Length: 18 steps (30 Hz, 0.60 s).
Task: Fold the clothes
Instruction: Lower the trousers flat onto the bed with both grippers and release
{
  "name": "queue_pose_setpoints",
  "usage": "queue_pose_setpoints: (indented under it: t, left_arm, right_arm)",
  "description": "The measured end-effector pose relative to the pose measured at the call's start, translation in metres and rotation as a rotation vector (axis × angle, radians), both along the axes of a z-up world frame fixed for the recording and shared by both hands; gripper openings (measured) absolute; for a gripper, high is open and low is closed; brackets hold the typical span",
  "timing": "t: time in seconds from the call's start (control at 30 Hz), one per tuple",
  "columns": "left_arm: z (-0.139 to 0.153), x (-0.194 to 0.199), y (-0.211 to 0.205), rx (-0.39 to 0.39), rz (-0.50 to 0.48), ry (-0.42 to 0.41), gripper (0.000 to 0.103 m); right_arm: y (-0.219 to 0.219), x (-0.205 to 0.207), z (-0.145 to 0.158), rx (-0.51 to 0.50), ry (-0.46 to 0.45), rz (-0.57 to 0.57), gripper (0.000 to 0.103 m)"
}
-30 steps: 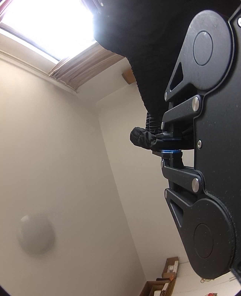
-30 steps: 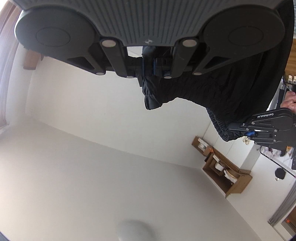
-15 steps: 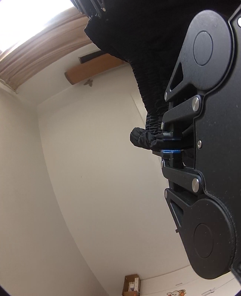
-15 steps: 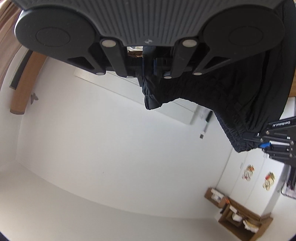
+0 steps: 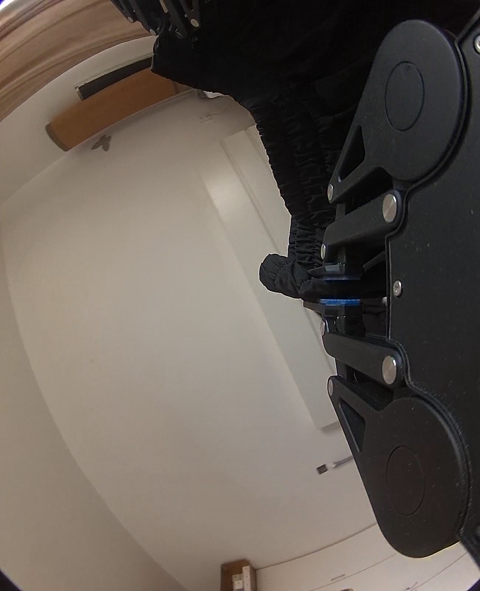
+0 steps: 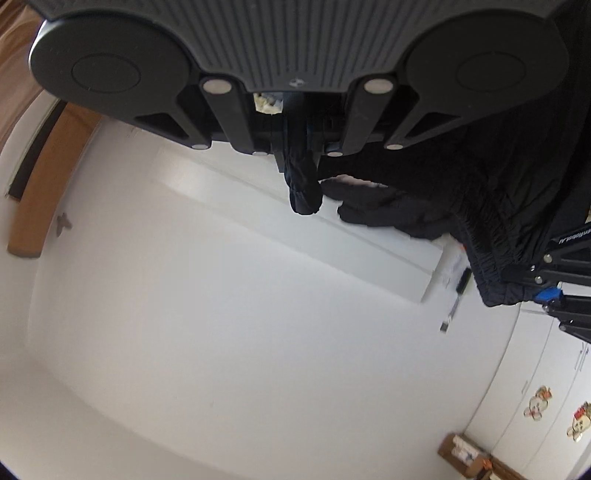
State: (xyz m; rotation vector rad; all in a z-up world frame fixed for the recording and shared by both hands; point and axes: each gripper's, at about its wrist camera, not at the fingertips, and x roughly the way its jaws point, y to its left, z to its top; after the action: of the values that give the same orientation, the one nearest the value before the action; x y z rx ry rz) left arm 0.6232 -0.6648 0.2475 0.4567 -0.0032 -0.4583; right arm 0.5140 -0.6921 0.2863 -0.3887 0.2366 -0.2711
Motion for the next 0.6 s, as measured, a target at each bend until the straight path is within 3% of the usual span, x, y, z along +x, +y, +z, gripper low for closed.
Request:
queue_pose_setpoints:
  t: [0.23, 0.4, 0.47, 0.5, 0.57, 0.6]
  left_arm:
    - [-0.055, 0.097, -0.055, 0.036, -0.012, 0.19, 0.009]
    - [-0.181, 0.107, 0.031, 0.049, -0.03, 0.373, 0.013]
    - [-0.229, 0.114, 0.05, 0.079, -0.014, 0.441, 0.033]
    - [-0.244, 0.117, 0.056, 0.093, -0.009, 0.455, 0.038]
    - [-0.248, 0.102, 0.06, 0.127, -0.041, 0.458, 0.066]
    - [-0.245, 0.09, 0.063, 0.137, -0.052, 0.456, 0.072]
  right_arm:
    - [-0.038, 0.097, -0.088, 0.085, 0.172, -0.03, 0.008]
    - [-0.082, 0.136, -0.194, 0.148, 0.309, -0.046, 0.009]
    - [-0.088, 0.146, -0.242, 0.165, 0.349, -0.071, 0.012]
    - [-0.092, 0.146, -0.259, 0.182, 0.353, -0.099, 0.014]
    - [-0.103, 0.147, -0.289, 0.234, 0.361, -0.172, 0.031]
    - [-0.11, 0.144, -0.3, 0.274, 0.365, -0.191, 0.045]
